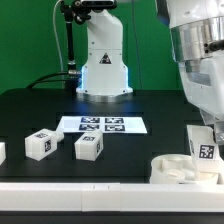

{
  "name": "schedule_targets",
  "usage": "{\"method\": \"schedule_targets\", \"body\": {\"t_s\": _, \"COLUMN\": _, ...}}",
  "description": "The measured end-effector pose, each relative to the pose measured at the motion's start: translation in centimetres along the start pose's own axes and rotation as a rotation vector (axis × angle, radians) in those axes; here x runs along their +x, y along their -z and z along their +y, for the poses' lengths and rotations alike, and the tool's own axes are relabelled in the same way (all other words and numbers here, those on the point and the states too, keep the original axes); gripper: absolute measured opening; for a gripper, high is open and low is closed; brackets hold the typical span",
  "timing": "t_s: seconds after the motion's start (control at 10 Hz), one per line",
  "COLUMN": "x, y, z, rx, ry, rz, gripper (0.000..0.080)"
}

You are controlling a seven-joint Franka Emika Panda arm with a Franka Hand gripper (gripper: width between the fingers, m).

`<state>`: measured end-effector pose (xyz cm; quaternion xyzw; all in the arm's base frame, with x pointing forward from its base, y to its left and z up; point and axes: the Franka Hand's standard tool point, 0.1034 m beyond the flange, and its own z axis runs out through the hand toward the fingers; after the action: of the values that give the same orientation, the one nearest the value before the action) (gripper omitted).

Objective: Assemble stool

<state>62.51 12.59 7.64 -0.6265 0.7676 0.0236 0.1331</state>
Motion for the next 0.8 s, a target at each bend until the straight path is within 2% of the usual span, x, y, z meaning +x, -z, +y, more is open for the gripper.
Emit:
{"method": "schedule_targets", "body": {"t_s": 0.1, "x": 0.0, "y": 0.0, "z": -0.1, "rx": 0.020, "ry": -0.090, "rz": -0.017, "gripper": 0.0337}}
{"method": "schedule_targets", "body": {"t_s": 0.3, "x": 0.0, "y": 0.0, "z": -0.1, "rx": 0.022, "ry": -0.199, "rz": -0.032, "gripper": 0.0337}}
{"method": "schedule_targets", "body": {"t_s": 0.4, "x": 0.0, "y": 0.0, "z": -0.1, "rx": 0.021, "ry": -0.197, "rz": -0.033, "gripper": 0.0386}}
{"method": "schedule_targets", "body": {"t_s": 0.5, "x": -0.1, "y": 0.0, "z": -0.1, "rx": 0.021, "ry": -0.187, "rz": -0.033, "gripper": 0.0551}}
{"method": "schedule_targets", "body": {"t_s": 0.6, "x": -0.4, "y": 0.6, "z": -0.2, "rx": 0.021, "ry": -0.167, "rz": -0.039, "gripper": 0.0551}}
{"method": "schedule_targets", "body": {"t_s": 0.7, "x": -1.0, "y": 1.8, "z": -0.7, "rx": 0.030, "ry": -0.126, "rz": -0.052, "gripper": 0.0629}}
{"method": "schedule_targets", "body": {"t_s": 0.8, "x": -1.5, "y": 2.6, "z": -0.8, "rx": 0.041, "ry": -0.143, "rz": -0.069, "gripper": 0.0643}}
